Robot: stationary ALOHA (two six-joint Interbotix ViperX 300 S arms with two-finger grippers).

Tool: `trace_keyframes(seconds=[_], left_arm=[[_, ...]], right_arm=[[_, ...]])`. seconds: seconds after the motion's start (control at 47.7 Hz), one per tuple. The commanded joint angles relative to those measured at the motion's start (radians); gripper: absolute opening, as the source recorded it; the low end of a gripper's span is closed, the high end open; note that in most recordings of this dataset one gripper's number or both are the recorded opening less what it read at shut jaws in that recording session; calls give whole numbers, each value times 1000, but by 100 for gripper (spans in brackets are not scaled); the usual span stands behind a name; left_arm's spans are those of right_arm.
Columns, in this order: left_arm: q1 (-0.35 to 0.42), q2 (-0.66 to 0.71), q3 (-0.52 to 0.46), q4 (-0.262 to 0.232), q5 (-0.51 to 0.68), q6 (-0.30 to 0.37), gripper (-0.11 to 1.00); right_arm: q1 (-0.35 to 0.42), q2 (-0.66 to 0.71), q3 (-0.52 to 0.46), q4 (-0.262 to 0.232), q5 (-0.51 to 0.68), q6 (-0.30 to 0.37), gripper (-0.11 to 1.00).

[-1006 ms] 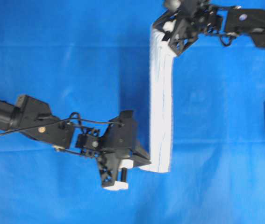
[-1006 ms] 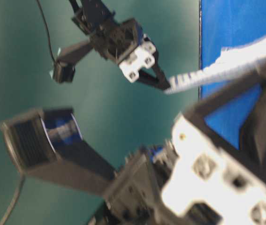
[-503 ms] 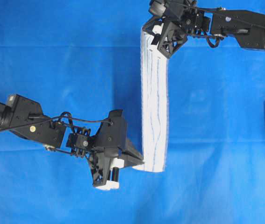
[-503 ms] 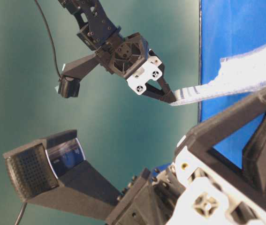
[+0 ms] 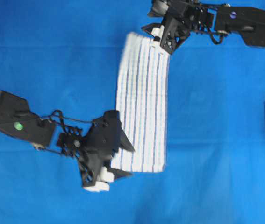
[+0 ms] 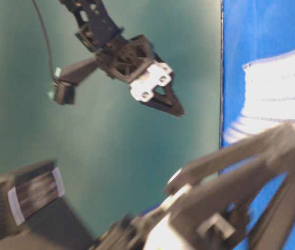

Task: Fold the blue towel.
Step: 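Lay the strip down vertically and open both grippers, then move both grippers toward the top corners of the strip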

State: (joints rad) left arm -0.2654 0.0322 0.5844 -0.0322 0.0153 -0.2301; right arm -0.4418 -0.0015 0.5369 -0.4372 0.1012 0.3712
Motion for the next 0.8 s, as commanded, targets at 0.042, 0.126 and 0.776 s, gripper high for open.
trace_keyframes(seconds=[0.042,0.126,0.776], left_arm=[[18,-110,31,5,43,3,67],[41,-155,66,5,35,3,67],[225,-518,405,8,-345,164,67]], right_arm=[[9,-91,29,-2,-9,0,56],[21,-147,75,0,-11,2,56],[311,-549,422,52,-206,103,56]])
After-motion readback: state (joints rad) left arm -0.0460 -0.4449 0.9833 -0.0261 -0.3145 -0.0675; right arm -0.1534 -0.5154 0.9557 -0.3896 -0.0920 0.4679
